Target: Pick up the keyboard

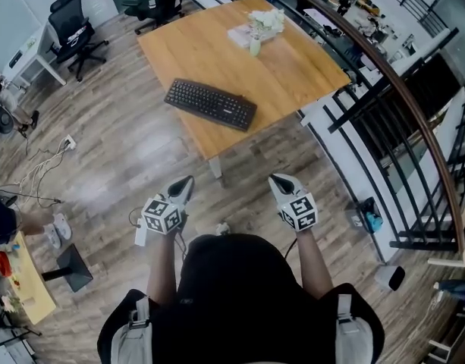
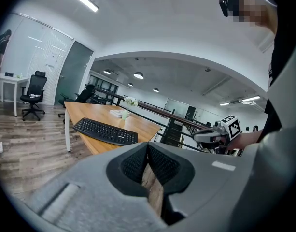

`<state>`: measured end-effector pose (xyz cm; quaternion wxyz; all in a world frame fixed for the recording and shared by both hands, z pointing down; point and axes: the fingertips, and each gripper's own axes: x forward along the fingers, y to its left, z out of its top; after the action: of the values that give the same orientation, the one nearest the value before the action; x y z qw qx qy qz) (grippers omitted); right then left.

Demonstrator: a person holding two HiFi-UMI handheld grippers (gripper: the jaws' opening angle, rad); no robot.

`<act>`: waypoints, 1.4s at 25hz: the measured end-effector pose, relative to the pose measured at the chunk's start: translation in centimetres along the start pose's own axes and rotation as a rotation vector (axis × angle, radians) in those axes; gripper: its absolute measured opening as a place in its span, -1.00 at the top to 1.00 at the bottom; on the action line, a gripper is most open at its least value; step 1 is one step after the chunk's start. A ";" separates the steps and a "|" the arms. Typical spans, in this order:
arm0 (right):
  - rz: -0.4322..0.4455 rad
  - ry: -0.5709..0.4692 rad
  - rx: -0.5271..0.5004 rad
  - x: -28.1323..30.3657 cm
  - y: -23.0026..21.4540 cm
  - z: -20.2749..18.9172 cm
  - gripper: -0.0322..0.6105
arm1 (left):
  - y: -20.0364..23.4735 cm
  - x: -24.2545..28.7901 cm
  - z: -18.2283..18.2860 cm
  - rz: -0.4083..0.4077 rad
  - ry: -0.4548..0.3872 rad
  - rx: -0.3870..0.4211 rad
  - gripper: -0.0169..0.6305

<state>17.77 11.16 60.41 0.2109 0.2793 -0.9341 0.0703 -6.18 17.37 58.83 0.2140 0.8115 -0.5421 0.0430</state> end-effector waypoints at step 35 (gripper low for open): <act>0.095 0.023 0.012 8.7 -2.9 2.9 0.89 | 6.5 1.8 3.0 0.097 0.001 -0.023 0.91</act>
<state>11.76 3.75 61.63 0.2162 0.2350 -0.9434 0.0891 -11.78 12.53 58.65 0.2213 0.7816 -0.5813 0.0473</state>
